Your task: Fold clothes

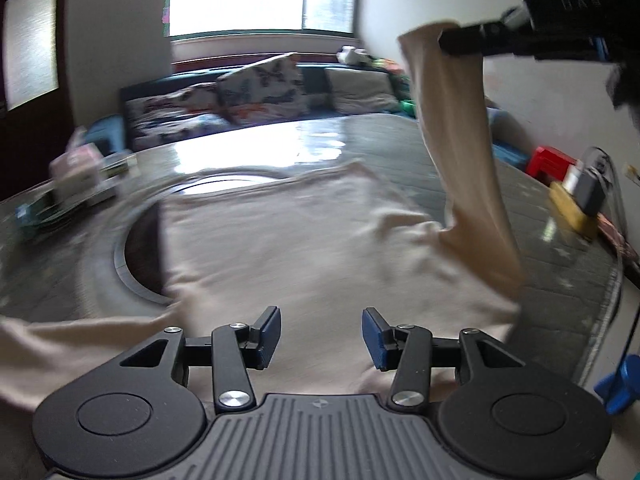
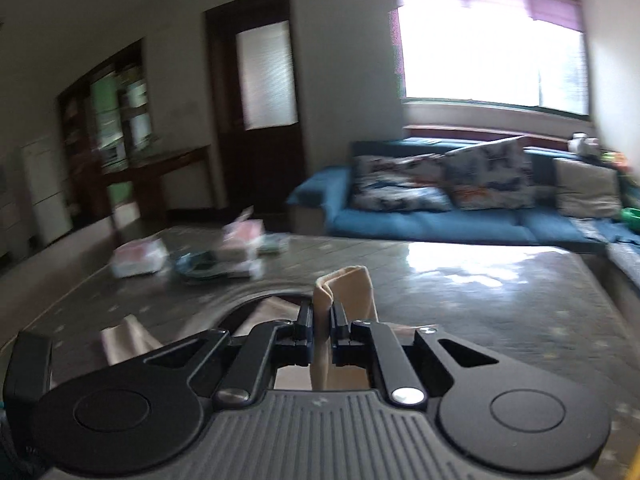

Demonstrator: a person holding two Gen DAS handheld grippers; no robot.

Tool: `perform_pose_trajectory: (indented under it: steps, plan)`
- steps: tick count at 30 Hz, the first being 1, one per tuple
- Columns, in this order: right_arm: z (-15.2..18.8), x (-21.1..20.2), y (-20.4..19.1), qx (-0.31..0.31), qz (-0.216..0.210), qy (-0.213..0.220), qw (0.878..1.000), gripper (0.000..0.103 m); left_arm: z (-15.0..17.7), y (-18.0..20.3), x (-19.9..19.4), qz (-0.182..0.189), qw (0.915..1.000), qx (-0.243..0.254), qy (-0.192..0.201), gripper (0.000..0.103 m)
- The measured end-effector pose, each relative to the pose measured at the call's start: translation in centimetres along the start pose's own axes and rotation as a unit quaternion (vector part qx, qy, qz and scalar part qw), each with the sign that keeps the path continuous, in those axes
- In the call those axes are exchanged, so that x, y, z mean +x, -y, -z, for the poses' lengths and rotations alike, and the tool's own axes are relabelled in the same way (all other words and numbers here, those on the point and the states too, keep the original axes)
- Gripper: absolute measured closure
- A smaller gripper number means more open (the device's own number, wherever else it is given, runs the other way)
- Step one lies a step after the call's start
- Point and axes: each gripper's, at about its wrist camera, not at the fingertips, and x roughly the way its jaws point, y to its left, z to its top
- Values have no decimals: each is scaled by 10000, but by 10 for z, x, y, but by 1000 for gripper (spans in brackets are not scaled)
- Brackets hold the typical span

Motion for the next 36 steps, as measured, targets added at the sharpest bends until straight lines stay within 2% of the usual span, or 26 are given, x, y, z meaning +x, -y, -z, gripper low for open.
perform_pose_trajectory:
  steps: [7,10,11,14,18,23,26,27,32,36]
  plan:
    - [33,65,-58,-324,-654,-781,9943,96,18,-40,-19,-418,9981,-460,-3,55]
    - [56,78,-76,-471,-857,-1132,9887,94,22,-49,-25,-472,9972,-588,10,55]
    - [61,82,-80,-505,-933,-1229,9867,90,23,-52,-26,-485,9969,-624,18,55]
    - [66,79,-85,-575,-1077,-1268,9844,85,23,-51,-29,-488,9969,-620,38,55]
    - [60,72,-72,-601,-918,-1215,9865,85,23,-48,-29,-441,9973,-589,49,56]
    - [71,67,-38,-661,-381,-1600,9842,84,23,-45,-19,-440,9976,-540,-12,60]
    - [85,66,-17,-551,-215,-1894,9801,84,23,-43,-14,-439,9977,-510,-49,61]
    - [89,65,-12,-515,-183,-1970,9789,84,22,-42,-12,-439,9978,-500,-61,69]
    - [111,69,9,-371,-32,-2253,9736,84,22,-38,-2,-438,9979,-451,-123,95]
    - [110,66,14,-409,-37,-2219,9742,84,16,-41,-13,-389,9978,-537,10,98]
